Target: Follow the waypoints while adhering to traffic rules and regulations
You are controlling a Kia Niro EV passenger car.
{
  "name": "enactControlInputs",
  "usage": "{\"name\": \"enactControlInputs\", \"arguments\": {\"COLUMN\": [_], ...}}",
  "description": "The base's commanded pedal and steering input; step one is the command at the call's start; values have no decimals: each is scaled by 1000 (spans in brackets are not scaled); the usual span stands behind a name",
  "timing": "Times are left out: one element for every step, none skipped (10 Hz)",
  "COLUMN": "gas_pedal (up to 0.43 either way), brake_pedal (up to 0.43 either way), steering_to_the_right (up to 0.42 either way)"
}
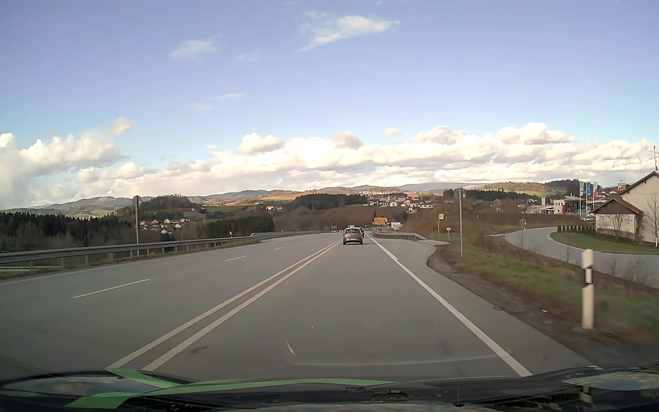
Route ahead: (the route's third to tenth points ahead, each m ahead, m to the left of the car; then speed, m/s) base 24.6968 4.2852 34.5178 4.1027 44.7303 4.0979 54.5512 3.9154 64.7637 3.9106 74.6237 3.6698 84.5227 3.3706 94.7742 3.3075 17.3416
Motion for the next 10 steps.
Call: {"name": "enactControlInputs", "arguments": {"gas_pedal": [59, 59, 59, 59, 47, 47, 47, 47, 47, 47], "brake_pedal": [0, 0, 0, 0, 0, 0, 0, 0, 0, 0], "steering_to_the_right": [-5, -5, -5, -4, -4, -4, -4, -4, -4, -4]}}
